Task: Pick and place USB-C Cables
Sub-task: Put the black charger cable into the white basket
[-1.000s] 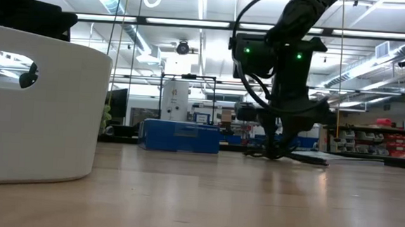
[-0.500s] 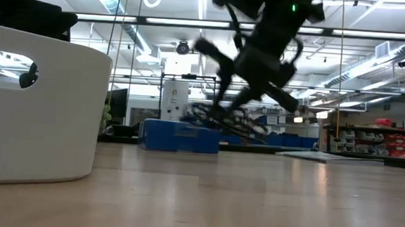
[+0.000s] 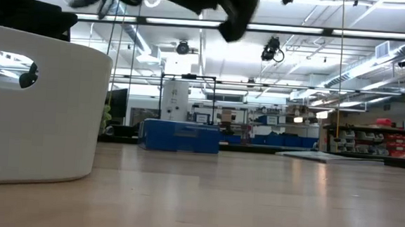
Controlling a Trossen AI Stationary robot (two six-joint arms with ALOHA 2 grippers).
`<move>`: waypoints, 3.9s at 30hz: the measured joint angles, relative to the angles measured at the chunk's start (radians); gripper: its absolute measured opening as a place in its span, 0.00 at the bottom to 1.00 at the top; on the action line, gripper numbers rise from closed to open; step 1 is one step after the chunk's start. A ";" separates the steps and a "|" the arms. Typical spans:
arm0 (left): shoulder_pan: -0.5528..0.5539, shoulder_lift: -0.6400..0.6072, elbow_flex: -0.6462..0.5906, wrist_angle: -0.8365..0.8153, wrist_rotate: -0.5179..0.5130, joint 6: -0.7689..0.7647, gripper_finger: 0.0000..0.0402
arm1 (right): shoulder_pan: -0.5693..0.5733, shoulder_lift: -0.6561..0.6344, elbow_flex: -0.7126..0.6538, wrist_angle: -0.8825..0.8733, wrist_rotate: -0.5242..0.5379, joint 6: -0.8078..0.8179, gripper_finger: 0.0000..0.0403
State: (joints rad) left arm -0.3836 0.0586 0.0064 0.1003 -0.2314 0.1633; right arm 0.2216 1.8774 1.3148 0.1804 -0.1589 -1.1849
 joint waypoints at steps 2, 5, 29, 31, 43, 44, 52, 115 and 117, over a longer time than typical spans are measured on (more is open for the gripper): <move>0.000 0.000 0.000 0.000 0.000 0.000 0.35 | -0.003 0.021 0.000 0.063 -0.024 0.045 0.17; 0.000 0.000 0.000 0.004 0.000 0.000 0.35 | 0.003 0.084 0.000 0.206 -0.062 0.077 0.17; 0.000 0.000 0.000 0.000 0.000 0.000 0.35 | -0.001 0.493 0.592 -0.280 0.006 0.220 0.14; 0.000 0.000 0.000 0.000 0.000 0.000 0.35 | -0.004 0.514 0.592 -0.291 0.005 0.215 0.15; 0.000 0.000 0.000 0.000 0.000 0.000 0.35 | -0.001 0.527 0.592 -0.295 0.031 0.153 0.40; 0.000 0.000 0.000 0.000 0.000 0.000 0.35 | 0.003 0.526 0.592 -0.290 0.046 0.129 0.41; 0.000 0.000 0.000 0.000 0.000 0.000 0.35 | 0.037 0.522 0.620 -0.243 0.097 0.014 0.45; 0.000 0.000 0.000 0.000 0.000 0.000 0.35 | 0.059 0.460 0.667 -0.141 0.042 0.826 0.01; 0.000 0.000 0.000 0.000 0.000 0.000 0.35 | 0.058 0.460 0.666 -0.126 0.041 0.826 0.01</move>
State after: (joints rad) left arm -0.3835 0.0586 0.0067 0.1002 -0.2317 0.1631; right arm 0.2793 2.3379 1.9812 0.0542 -0.1180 -0.3586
